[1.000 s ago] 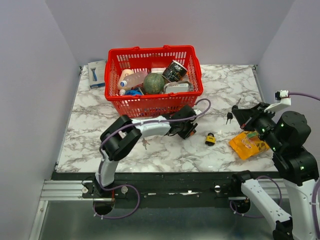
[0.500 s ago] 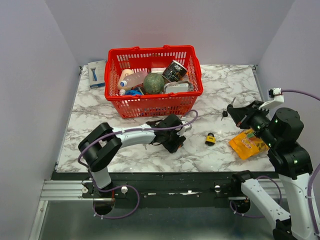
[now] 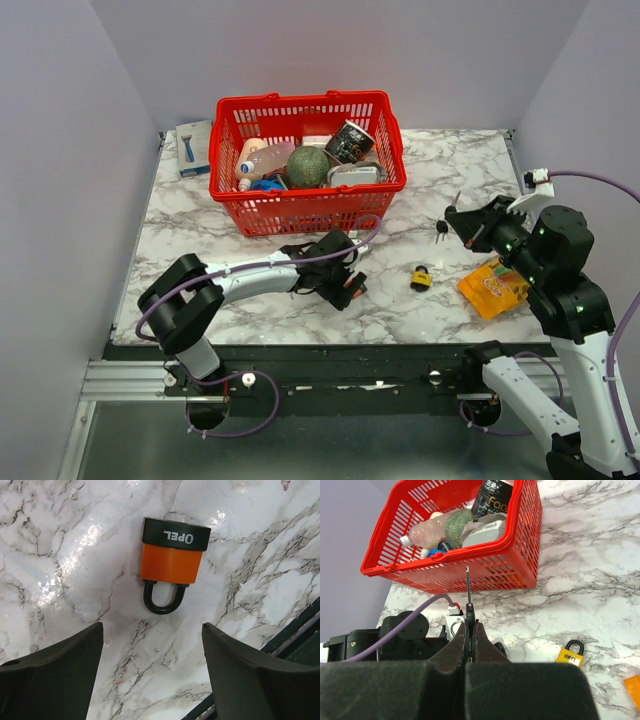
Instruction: Unlock with the key
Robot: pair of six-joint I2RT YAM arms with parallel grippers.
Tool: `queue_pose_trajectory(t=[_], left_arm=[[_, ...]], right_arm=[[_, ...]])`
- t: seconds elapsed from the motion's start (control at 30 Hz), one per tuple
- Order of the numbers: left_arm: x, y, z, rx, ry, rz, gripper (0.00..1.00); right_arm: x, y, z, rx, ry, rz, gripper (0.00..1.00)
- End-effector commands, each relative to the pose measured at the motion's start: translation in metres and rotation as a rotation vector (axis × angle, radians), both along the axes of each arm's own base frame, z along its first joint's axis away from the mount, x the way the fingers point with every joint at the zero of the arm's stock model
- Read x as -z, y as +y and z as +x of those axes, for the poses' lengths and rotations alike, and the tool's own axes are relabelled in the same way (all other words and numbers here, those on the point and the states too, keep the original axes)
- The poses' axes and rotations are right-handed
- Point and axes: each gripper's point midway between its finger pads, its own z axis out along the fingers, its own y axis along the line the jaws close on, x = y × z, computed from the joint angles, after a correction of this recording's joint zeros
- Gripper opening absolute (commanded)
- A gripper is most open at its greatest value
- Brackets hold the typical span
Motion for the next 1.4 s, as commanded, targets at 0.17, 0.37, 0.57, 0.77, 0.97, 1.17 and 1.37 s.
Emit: queue_pose_trajectory(t=[0.17, 0.37, 0.57, 0.77, 0.97, 1.17, 1.37], left_arm=[[0.016, -0.008, 0.015, -0.096, -0.026, 0.051, 0.83], [0.025, 0.016, 0.028, -0.206, -0.068, 0.189, 0.76], [0.024, 0.029, 0.043, -0.268, -0.123, 0.285, 0.74], [0.013, 0.011, 0.062, -0.317, -0.152, 0.234, 0.74], [0.009, -0.011, 0.074, -0.321, -0.143, 0.192, 0.74], [0.010, -0.010, 0.076, -0.343, -0.129, 0.187, 0.74], [-0.012, -0.009, 0.076, -0.384, -0.122, 0.136, 0.75]], right_arm=[[-0.006, 0.000, -0.003, -0.008, -0.034, -0.003, 0.01], [-0.008, 0.000, -0.001, -0.007, -0.032, -0.007, 0.01], [-0.008, -0.001, 0.000, 0.000, -0.033, -0.010, 0.01], [-0.007, -0.001, -0.001, -0.001, -0.033, -0.006, 0.01], [-0.007, -0.002, -0.003, 0.002, -0.034, -0.007, 0.01], [0.000, -0.004, -0.005, 0.008, -0.023, -0.011, 0.01], [0.011, -0.005, -0.005, 0.009, -0.002, -0.023, 0.01]])
